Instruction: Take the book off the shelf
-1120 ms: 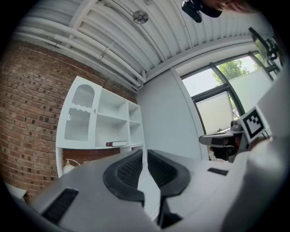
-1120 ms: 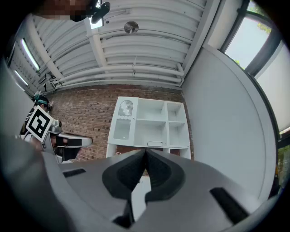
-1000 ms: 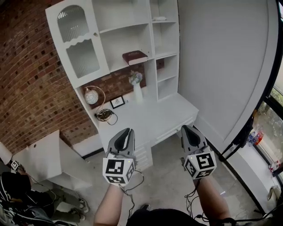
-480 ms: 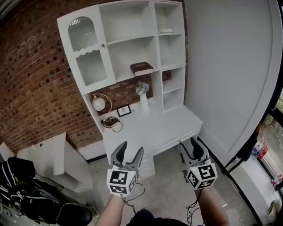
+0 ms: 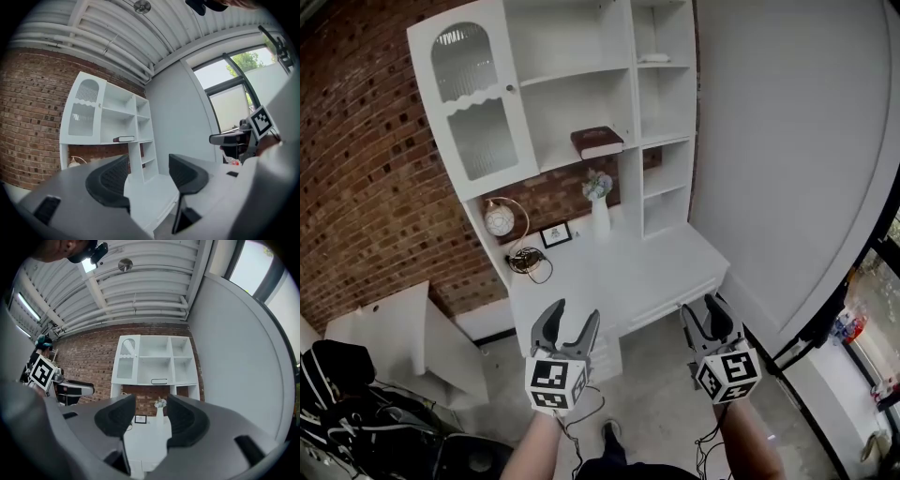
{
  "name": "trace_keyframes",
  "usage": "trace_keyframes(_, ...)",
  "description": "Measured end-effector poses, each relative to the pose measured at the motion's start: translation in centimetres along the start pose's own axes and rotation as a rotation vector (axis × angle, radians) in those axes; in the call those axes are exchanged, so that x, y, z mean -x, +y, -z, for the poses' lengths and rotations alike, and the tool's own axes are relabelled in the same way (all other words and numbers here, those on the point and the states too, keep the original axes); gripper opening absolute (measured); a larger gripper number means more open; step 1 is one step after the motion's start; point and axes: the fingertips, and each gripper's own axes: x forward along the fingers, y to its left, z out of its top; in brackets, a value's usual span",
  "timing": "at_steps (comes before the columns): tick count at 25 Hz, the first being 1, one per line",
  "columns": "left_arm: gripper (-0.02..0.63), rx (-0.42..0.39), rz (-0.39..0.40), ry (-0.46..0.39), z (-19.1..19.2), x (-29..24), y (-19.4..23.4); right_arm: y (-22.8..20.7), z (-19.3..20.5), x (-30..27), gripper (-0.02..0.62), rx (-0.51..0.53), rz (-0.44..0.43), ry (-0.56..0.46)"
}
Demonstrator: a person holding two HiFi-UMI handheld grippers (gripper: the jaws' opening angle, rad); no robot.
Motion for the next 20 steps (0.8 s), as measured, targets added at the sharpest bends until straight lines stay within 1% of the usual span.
trace_keyframes(5, 0.255, 0.031, 0.025, 0.007, 1.2, -5.4, 3.4, -1.7, 0.2, -5.1, 0.204, 0.024, 0.044, 0.01)
trace_keyframes(10, 0.255, 0.051, 0.056, -0.016, 1.4, -10.4, 8.1, -2.1, 0.2, -10.9, 0.204, 0.054, 0.082, 0.025)
trace_keyframes(13, 0.255, 0.056, 0.068, -0.031, 1.8, -12.4, 11.0, -1.6, 0.3, -14.4, 0.202, 0.073, 0.098, 0.036)
trace_keyframes(16, 0.255, 0.074, 0.061, -0.038, 2.7, -13.9, 14.1, -1.0, 0.5, -17.2, 0.202, 0.101, 0.107, 0.046)
trace_keyframes(20, 0.255, 0.094, 0.056, -0.04, 3.8, -15.3, 16.7, -1.1, 0.4, -19.8, 0.202, 0.137, 0.121, 0.054)
